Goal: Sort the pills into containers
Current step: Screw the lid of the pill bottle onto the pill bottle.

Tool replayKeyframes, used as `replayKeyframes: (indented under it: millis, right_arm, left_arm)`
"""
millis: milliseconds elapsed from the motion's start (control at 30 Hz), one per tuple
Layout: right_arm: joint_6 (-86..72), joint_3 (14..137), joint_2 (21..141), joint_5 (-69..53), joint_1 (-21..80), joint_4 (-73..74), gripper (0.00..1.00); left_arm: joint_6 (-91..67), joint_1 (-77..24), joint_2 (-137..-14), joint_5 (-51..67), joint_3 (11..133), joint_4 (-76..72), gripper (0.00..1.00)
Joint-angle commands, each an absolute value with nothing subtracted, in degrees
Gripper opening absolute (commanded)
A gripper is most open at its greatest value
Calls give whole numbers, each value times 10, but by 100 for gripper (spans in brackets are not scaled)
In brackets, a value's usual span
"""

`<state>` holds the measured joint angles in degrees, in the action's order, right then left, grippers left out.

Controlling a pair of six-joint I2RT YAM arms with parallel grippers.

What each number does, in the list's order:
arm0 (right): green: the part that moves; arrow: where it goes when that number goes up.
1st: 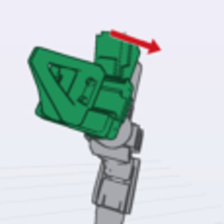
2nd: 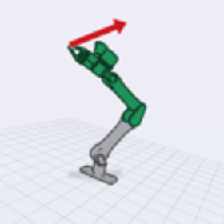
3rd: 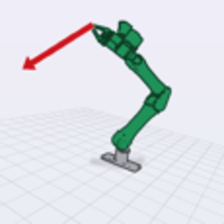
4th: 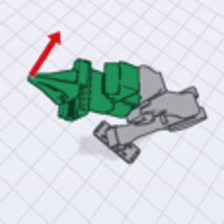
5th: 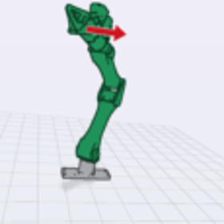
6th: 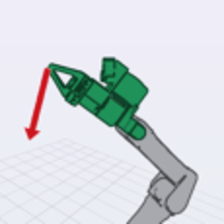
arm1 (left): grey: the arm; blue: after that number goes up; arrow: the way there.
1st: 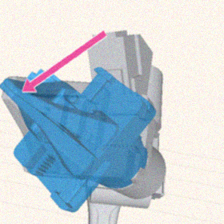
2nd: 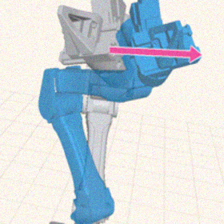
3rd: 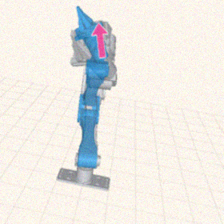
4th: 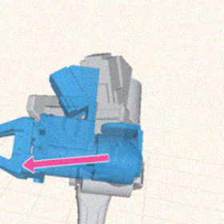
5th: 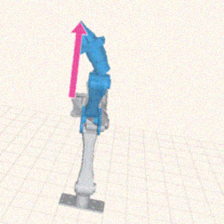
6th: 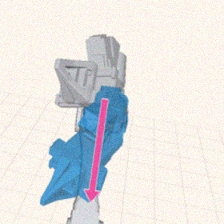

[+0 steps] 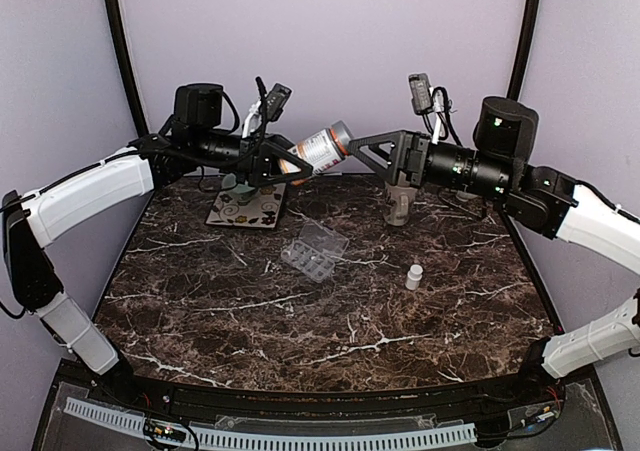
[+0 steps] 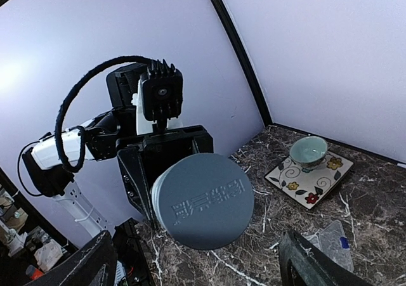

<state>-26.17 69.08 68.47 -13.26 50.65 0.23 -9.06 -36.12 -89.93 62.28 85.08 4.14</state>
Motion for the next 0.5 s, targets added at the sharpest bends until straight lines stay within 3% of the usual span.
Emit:
replayKeyframes:
  millis: [0,467]
  right_arm:
    - [-252,714,690,-135,512,-10,89]
    - [-252,741,723,-155,512,-12,85]
  left_arm:
    - [-118,-358,-899,675,874,8,0]
    - [-135,-358,-916,700,879,2,0]
